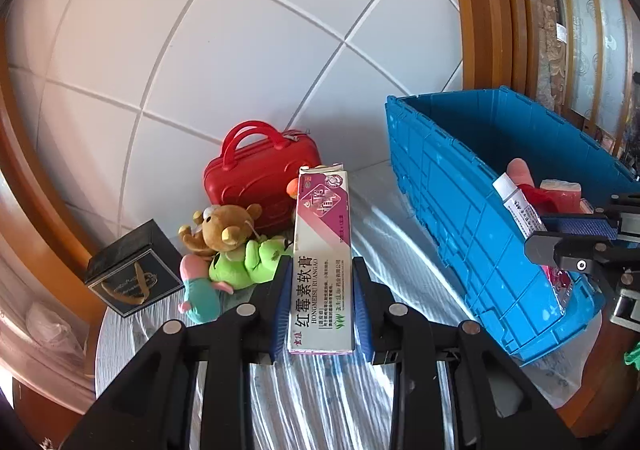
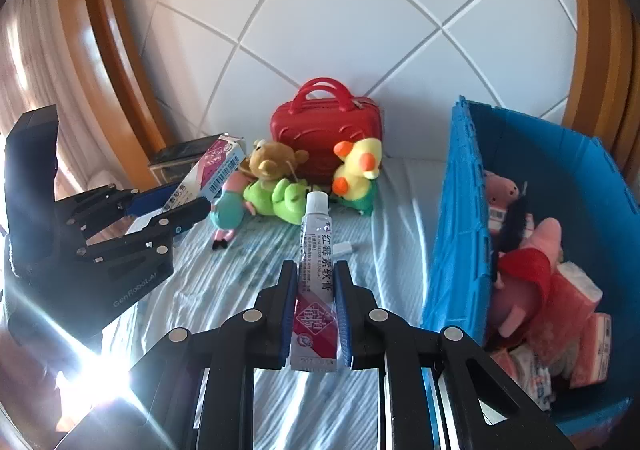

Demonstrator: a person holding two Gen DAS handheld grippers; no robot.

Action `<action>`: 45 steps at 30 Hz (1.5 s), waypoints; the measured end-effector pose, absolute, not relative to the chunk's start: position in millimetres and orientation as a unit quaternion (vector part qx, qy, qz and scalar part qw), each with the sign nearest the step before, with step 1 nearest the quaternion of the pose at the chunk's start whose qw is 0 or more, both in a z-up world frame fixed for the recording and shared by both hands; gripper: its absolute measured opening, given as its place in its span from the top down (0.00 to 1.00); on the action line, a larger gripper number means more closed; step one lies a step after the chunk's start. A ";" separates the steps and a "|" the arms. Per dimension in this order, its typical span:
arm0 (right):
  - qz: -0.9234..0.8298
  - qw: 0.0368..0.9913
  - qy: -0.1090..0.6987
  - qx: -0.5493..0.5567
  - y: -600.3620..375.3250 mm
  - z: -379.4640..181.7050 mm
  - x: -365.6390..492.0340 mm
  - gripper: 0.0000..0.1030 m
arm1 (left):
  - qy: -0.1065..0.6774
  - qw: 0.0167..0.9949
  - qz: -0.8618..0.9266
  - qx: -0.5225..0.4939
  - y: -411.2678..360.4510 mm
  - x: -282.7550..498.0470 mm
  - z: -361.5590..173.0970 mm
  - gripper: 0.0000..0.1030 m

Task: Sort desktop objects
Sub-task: 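Lift the ointment box and tube and carry both over the blue crate, then open both grippers to drop the box and tube into the crate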

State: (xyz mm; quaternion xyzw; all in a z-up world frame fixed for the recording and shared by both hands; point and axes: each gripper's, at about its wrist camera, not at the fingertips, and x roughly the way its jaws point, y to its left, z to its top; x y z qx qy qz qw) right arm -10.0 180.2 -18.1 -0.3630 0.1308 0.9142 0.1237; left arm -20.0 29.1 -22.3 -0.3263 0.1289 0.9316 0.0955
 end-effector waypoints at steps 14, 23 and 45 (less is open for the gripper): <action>0.914 0.195 0.161 -0.316 266.9 12.9 50.2 0.82 | 0.152 0.156 0.930 -0.295 132.1 -37.7 10.3 0.73; 0.908 0.231 0.157 -0.312 303.5 15.1 81.3 0.82 | 0.172 0.197 0.921 -0.288 205.4 -45.5 17.6 0.73; 0.886 0.302 0.200 -0.290 409.7 11.3 131.6 0.82 | 0.198 0.251 0.904 -0.282 321.6 -89.4 26.1 0.73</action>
